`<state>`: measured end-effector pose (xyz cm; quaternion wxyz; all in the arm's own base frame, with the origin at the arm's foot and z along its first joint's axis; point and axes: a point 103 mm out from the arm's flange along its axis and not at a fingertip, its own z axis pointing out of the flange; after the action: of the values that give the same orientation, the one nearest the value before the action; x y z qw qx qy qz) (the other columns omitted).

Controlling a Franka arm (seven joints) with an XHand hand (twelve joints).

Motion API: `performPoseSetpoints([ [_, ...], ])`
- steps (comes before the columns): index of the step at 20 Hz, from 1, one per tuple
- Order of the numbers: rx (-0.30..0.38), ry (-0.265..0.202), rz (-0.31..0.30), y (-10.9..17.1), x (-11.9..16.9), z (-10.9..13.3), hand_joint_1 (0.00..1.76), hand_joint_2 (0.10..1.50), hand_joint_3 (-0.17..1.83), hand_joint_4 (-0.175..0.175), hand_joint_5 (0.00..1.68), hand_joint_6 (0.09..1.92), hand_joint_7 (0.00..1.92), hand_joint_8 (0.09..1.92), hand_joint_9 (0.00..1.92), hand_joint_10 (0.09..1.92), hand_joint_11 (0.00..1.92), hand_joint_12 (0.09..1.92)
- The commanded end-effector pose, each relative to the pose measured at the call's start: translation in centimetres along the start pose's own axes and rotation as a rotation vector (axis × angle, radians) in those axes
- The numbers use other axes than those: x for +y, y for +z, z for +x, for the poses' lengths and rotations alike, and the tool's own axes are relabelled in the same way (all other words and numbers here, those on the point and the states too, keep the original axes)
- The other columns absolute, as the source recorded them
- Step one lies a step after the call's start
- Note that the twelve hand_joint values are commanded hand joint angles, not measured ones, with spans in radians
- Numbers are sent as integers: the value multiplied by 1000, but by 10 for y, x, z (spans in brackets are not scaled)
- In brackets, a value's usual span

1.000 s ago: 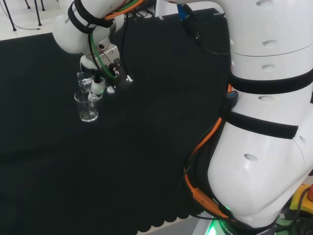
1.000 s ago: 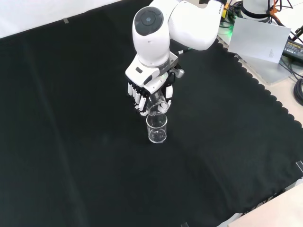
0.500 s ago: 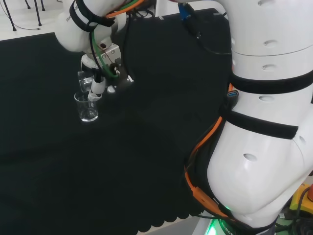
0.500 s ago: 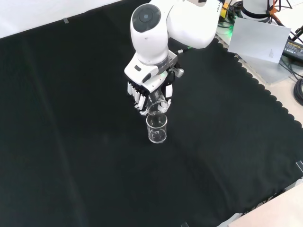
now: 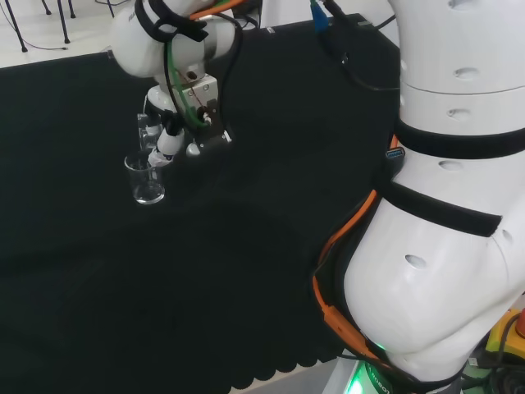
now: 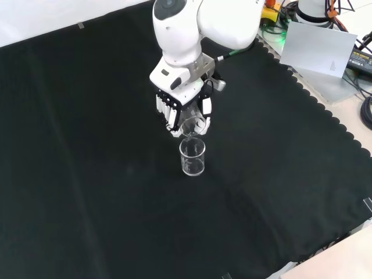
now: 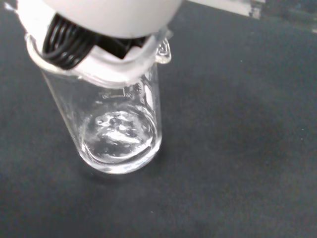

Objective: Pour the water from the handheld beaker into the one on the table.

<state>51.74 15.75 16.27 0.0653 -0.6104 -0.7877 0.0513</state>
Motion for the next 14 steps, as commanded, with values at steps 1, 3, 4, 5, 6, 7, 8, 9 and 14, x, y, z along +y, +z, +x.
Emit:
performPoseSetpoints([
  [1, 110, 11, -108, -7, -6, -10, 1128, 662, 645, 175, 1283, 653, 1769, 87, 1660, 134, 1249, 853],
  [3, 146, 17, -120, -8, -7, -14, 1128, 663, 645, 175, 1282, 654, 1768, 87, 1660, 134, 1249, 853],
  [4, 170, 19, -125, -8, -8, -15, 1128, 663, 645, 175, 1282, 654, 1768, 87, 1659, 134, 1250, 853],
  [5, 195, 24, -130, -8, -8, -16, 1128, 663, 645, 175, 1282, 654, 1768, 87, 1659, 135, 1251, 854],
  [6, 221, 28, -139, -8, -8, -18, 1128, 662, 645, 175, 1282, 654, 1768, 87, 1659, 135, 1251, 854],
  [7, 249, 26, -145, -7, -8, -19, 1128, 662, 645, 175, 1282, 654, 1768, 87, 1659, 135, 1252, 854],
  [8, 266, 16, -150, -6, -8, -20, 1128, 662, 645, 175, 1282, 654, 1768, 87, 1659, 135, 1253, 854],
  [9, 283, 20, -162, -7, -9, -21, 1128, 662, 645, 175, 1282, 654, 1768, 87, 1659, 135, 1254, 854],
  [14, 376, 37, -188, -8, -9, -31, 1129, 662, 645, 175, 1283, 652, 1767, 87, 1658, 135, 1259, 855],
])
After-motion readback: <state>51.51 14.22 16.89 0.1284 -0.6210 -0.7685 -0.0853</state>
